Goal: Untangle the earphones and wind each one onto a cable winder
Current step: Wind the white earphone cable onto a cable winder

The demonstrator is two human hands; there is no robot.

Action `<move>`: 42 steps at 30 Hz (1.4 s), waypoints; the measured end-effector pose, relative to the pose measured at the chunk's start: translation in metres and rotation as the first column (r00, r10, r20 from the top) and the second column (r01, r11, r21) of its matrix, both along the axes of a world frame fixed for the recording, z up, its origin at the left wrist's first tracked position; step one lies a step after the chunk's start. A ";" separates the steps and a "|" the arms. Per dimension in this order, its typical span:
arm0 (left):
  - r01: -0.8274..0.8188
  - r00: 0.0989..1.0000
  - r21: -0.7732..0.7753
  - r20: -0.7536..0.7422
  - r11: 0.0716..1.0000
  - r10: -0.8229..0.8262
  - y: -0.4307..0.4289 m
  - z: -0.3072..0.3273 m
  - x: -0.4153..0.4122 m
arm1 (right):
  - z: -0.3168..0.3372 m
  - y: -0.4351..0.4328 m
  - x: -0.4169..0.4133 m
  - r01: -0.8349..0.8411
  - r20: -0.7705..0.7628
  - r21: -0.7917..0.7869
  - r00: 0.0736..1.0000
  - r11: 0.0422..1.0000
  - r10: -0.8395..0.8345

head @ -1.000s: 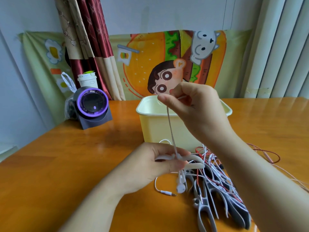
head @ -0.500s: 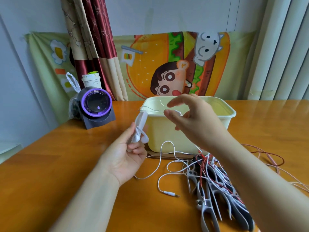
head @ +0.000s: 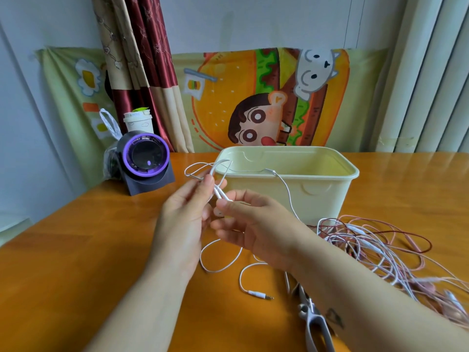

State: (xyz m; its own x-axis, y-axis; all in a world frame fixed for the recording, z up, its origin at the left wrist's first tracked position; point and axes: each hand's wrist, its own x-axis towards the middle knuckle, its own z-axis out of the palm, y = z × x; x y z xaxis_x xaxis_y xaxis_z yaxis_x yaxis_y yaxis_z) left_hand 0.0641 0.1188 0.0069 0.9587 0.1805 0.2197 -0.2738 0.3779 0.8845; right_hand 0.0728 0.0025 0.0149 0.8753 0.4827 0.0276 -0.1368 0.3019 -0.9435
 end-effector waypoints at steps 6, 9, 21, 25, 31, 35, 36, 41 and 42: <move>0.001 1.000 -0.060 -0.012 0.998 -0.002 0.004 -0.002 0.003 | -0.001 0.002 0.000 0.005 -0.084 0.163 0.996 0.987 0.009; -0.016 0.999 -0.081 -0.037 0.997 0.013 0.005 -0.004 0.005 | 0.000 0.003 0.000 0.049 -0.091 0.195 0.995 0.979 -0.032; -0.013 0.999 -0.021 -0.032 1.000 0.012 -0.008 -0.013 0.008 | -0.003 -0.002 0.006 0.428 0.292 -0.029 0.868 0.904 -0.401; -0.036 0.999 0.090 -0.028 0.995 0.039 -0.010 -0.017 0.008 | -0.005 -0.001 0.005 0.490 0.373 -0.077 0.822 0.868 -0.431; -0.054 0.997 0.062 -0.052 0.997 0.058 -0.009 -0.017 0.009 | -0.005 -0.003 0.005 0.493 0.472 -0.121 0.792 0.861 -0.387; -0.024 0.996 -0.067 -0.082 0.997 0.018 -0.004 -0.011 0.009 | 0.000 -0.007 0.010 0.380 0.450 -0.161 0.850 0.911 -0.275; -0.018 0.996 -0.083 -0.088 0.996 0.010 -0.003 -0.011 0.009 | 0.001 -0.009 0.011 0.370 0.442 -0.168 0.857 0.914 -0.266; -0.005 0.992 -0.086 -0.129 0.996 -0.006 -0.006 -0.009 0.007 | 0.006 -0.017 0.013 0.464 0.531 -0.234 0.797 0.854 -0.288; -0.005 0.991 -0.081 -0.133 0.997 -0.006 -0.006 -0.009 0.006 | 0.006 -0.017 0.012 0.497 0.572 -0.251 0.768 0.831 -0.287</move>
State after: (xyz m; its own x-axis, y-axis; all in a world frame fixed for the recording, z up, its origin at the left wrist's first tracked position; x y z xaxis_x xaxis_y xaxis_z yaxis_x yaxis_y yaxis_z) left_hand 0.0704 0.1123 -0.0017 0.9786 0.1918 0.0750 -0.1557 0.4502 0.8792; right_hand 0.0849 -0.0147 0.0214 0.9013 0.1631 0.4012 0.4255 -0.1606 -0.8906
